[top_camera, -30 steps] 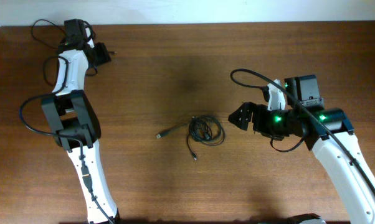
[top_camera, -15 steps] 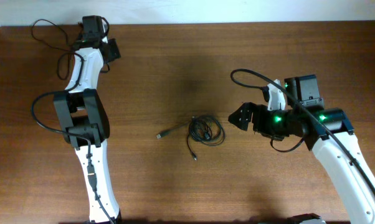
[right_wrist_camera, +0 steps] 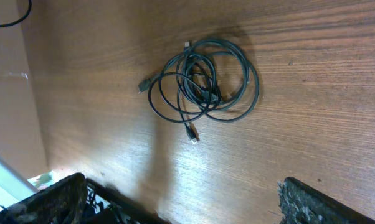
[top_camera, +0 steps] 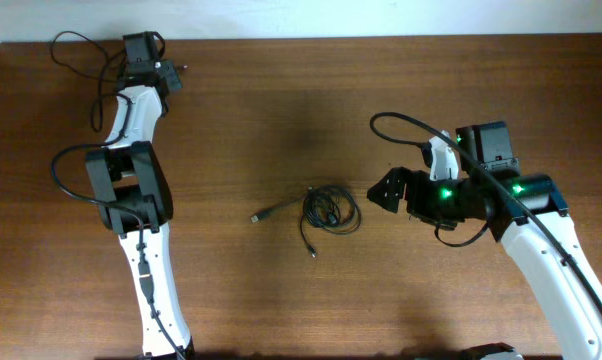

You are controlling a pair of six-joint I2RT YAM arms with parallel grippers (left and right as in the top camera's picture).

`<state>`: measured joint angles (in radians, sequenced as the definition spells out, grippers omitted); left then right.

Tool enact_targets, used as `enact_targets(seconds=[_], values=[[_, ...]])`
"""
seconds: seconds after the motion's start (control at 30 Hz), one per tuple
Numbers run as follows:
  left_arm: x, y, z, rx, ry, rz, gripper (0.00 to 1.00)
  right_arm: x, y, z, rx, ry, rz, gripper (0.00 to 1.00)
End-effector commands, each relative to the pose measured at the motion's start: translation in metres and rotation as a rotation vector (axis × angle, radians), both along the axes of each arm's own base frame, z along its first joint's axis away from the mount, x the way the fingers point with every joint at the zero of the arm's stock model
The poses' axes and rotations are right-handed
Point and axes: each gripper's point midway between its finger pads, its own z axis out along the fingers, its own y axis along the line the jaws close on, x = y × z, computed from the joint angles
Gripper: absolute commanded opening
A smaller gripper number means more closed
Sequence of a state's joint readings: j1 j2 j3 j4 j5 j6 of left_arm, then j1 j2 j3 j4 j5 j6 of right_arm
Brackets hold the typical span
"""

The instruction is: Untangle cables

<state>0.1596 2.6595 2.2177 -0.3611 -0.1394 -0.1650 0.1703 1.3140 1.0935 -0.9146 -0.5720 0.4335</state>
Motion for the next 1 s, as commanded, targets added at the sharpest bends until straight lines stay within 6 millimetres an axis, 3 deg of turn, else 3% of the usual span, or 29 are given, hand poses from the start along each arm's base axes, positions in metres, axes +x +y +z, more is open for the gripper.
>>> enact_targets(seconds=[0.0,0.07,0.17,0.23,0.3,0.4,0.43,0.5,0.6,0.63,0.7,0.73,0.8,0.97], values=[[-0.003,0.005,-0.034,0.045,0.048,-0.040,0.00,0.000,0.001,0.000,-0.012,-0.009,0.014,0.99],[0.004,0.003,-0.020,0.034,0.025,-0.054,0.00,0.000,0.001,0.000,-0.012,-0.008,0.014,0.99],[0.021,-0.012,0.026,-0.025,-0.054,-0.126,0.07,0.000,0.001,0.000,-0.012,-0.008,0.014,0.98],[0.027,-0.019,0.063,-0.040,-0.117,-0.159,0.37,0.000,0.001,0.000,-0.012,-0.009,0.015,0.99],[0.023,-0.020,0.090,-0.041,-0.134,-0.164,0.48,0.000,0.001,0.000,-0.012,-0.009,0.015,0.99],[0.006,0.005,0.076,-0.010,-0.048,-0.088,0.50,0.000,0.001,0.000,-0.012,-0.009,0.015,0.99],[-0.013,0.036,0.060,0.043,0.035,0.007,0.46,0.000,0.001,0.000,-0.013,-0.009,0.015,0.99],[-0.026,0.060,0.048,0.060,0.084,0.062,0.45,0.000,-0.001,-0.001,-0.021,-0.010,0.011,0.99],[-0.051,0.101,0.019,0.036,0.161,0.128,0.36,0.002,-0.004,-0.003,-0.046,-0.014,-0.001,0.99],[-0.059,0.116,0.010,0.029,0.179,0.154,0.29,0.002,-0.004,-0.003,-0.046,-0.014,-0.001,0.99],[-0.064,0.130,0.005,0.027,0.179,0.176,0.22,0.002,-0.004,-0.003,-0.046,-0.015,-0.001,0.99],[-0.065,0.134,0.003,0.024,0.176,0.177,0.19,0.002,-0.004,-0.003,-0.046,-0.015,-0.001,0.99],[-0.056,0.124,-0.011,0.013,0.175,0.038,0.17,0.002,-0.004,-0.003,-0.046,-0.015,-0.001,0.99],[-0.048,0.113,-0.047,-0.038,0.164,-0.018,0.14,0.002,-0.004,-0.003,-0.043,-0.010,-0.007,0.99]])
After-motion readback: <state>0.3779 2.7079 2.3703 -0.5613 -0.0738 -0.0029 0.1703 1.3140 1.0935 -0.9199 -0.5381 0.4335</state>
